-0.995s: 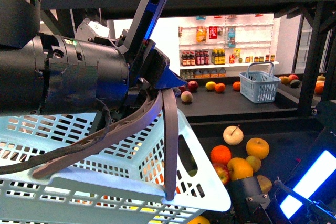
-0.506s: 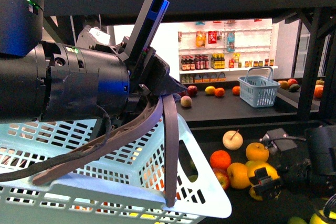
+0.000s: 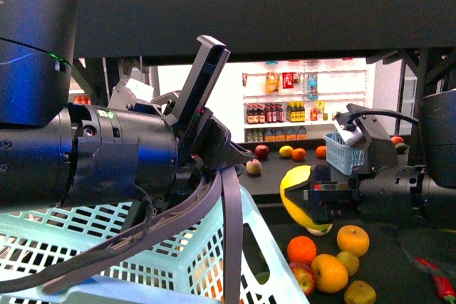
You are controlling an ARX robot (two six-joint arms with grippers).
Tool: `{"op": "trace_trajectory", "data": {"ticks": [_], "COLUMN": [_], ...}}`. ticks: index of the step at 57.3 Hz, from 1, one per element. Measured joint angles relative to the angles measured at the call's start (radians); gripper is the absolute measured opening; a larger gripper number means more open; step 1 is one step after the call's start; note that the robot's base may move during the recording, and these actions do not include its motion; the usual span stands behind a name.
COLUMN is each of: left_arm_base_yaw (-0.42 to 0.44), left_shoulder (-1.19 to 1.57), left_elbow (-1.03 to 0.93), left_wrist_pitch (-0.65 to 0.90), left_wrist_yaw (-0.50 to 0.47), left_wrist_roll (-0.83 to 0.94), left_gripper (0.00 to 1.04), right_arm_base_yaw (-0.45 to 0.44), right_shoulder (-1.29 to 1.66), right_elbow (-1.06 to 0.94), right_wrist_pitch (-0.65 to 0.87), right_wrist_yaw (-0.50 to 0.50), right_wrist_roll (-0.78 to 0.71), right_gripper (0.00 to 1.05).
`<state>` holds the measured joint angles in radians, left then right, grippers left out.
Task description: Pick lemon from shelf
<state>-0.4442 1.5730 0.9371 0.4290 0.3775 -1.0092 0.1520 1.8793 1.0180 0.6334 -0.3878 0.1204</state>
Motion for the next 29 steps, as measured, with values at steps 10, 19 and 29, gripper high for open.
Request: {"op": "trace_trajectory", "data": {"ticks": [10, 19, 29], "left_arm_base_yaw": [0.0, 0.0, 0.0], "left_shoulder": [0.0, 0.0, 0.0], "left_elbow": [0.0, 0.0, 0.0], "left_wrist_pitch": [0.0, 0.0, 0.0], "left_wrist_yaw": [0.0, 0.0, 0.0], "left_wrist_roll": [0.0, -0.001, 0.0], "left_gripper": [0.11, 0.11, 0.11], "right_arm_base_yaw": [0.076, 0.123, 0.153], "right_shoulder": [-0.008, -0.002, 0.023], "right_elbow": [-0.025, -0.029, -0.028], "right_wrist_pitch": [-0.005, -0.005, -0.01], "right_wrist_yaw": [0.002, 0.01, 0.024], "right_wrist_roll": [0.032, 0.044, 0.045], "right_gripper": [0.64, 0.64, 0.74]}}
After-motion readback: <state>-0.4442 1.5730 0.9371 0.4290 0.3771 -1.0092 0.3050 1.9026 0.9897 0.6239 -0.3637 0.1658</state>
